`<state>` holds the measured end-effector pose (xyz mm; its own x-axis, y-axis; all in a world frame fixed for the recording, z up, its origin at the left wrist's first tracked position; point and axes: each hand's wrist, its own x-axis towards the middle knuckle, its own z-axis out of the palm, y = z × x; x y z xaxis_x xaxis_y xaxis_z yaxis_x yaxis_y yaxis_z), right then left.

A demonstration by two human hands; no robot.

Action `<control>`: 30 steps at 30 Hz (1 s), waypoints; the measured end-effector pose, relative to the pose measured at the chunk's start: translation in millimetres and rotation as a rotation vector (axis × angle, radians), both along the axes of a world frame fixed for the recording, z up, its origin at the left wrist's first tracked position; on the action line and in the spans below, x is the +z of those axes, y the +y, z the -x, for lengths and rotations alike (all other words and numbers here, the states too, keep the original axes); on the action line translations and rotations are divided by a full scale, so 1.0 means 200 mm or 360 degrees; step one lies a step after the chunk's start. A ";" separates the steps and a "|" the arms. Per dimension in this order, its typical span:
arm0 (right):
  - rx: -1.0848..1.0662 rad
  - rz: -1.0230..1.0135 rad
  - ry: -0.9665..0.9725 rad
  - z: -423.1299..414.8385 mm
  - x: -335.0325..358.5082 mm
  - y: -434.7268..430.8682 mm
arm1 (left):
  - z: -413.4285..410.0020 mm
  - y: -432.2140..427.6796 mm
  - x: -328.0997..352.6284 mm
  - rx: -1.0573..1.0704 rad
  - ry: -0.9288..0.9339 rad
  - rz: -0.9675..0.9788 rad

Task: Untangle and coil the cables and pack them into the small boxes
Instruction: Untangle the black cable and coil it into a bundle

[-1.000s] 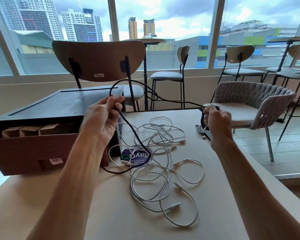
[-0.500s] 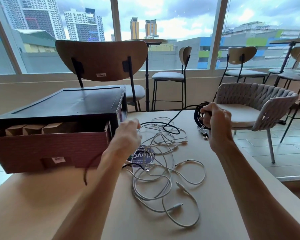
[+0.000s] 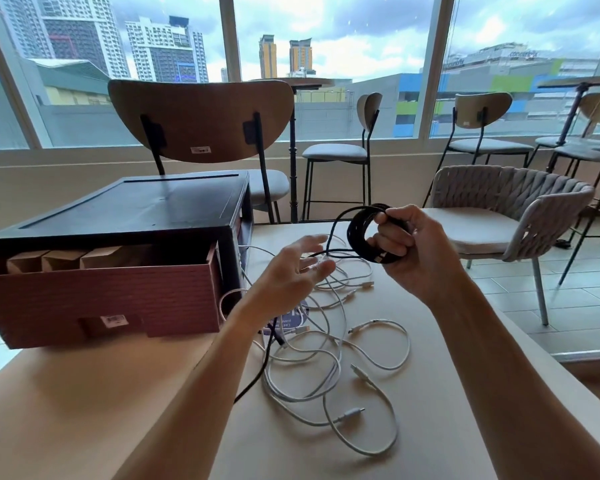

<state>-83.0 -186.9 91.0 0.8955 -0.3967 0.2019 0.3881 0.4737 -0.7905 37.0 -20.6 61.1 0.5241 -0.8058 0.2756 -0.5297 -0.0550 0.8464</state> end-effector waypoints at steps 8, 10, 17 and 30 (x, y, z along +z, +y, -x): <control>0.0119 -0.0131 -0.0150 0.01 0.04 0.04 | 0.03 -0.04 -0.02 0.0167 -0.0033 0.0222; 0.0051 -0.0304 -0.0231 -0.01 0.03 0.02 | 0.02 -0.03 -0.01 0.0077 0.0272 0.0255; -0.0044 -0.0653 -0.0348 -0.03 -0.02 -0.08 | -0.03 0.00 -0.03 0.0149 0.1114 0.0099; -0.0557 0.0566 0.0017 -0.09 -0.07 -0.01 | 0.09 0.02 0.06 -0.0204 -0.0540 -0.0641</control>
